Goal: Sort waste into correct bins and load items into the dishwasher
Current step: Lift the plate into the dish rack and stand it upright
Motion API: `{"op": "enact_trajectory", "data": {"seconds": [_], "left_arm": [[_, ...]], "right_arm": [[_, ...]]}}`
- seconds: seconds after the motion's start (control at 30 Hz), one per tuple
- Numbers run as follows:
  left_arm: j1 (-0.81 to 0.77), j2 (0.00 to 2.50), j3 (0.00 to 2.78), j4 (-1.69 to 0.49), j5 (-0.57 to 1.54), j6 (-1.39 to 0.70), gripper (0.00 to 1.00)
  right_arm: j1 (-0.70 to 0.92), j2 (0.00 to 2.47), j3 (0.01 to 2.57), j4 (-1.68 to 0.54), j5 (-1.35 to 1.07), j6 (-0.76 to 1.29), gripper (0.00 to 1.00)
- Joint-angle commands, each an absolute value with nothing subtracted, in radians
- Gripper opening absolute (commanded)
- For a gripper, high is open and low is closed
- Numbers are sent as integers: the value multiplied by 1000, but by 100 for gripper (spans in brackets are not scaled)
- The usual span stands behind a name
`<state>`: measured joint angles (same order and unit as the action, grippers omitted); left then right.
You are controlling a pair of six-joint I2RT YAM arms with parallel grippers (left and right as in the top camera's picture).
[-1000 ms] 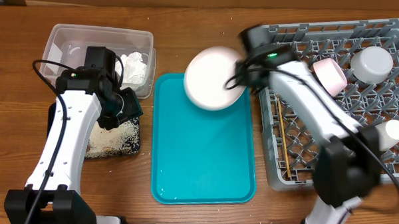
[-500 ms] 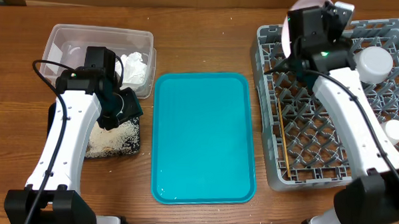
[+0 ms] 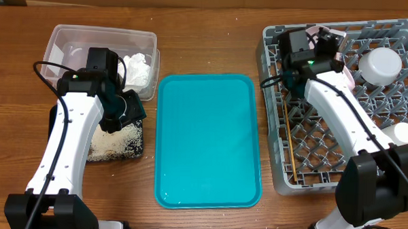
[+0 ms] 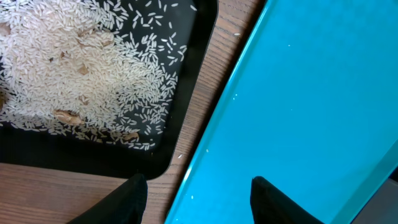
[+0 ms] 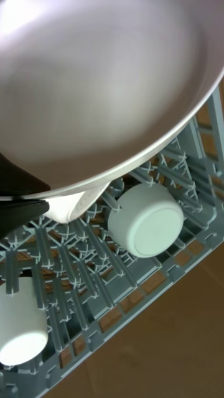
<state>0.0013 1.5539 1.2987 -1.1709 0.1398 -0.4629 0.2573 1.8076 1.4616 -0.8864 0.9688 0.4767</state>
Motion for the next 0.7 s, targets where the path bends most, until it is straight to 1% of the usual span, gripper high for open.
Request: {"op": "enact_trajectory", "data": {"seconds": [0.0, 0.03, 0.07, 0.1, 0.4, 0.57, 0.6, 0.67], "left_arm": [[-2, 1542, 1316, -1171, 150, -441, 56], [-2, 1542, 1316, -1171, 150, -440, 57], [-2, 1542, 1316, -1171, 150, -428, 58], [-2, 1542, 1319, -1171, 150, -411, 59], [-8, 1542, 1409, -1234, 150, -380, 57], [-73, 1542, 1472, -1232, 151, -347, 58], [-97, 1542, 1477, -1216, 151, -326, 60], [-146, 1542, 1477, -1193, 150, -279, 65]], "right_arm": [[295, 1797, 1460, -896, 966, 502, 62], [297, 1794, 1464, -907, 941, 502, 87], [297, 1785, 1472, -924, 883, 502, 96], [297, 1769, 1477, -940, 820, 502, 98], [190, 1520, 1481, -960, 374, 491, 100], [134, 1453, 1481, -953, -29, 307, 100], [133, 1454, 1481, -959, -121, 235, 100], [133, 1465, 1480, -991, -224, 153, 100]]}}
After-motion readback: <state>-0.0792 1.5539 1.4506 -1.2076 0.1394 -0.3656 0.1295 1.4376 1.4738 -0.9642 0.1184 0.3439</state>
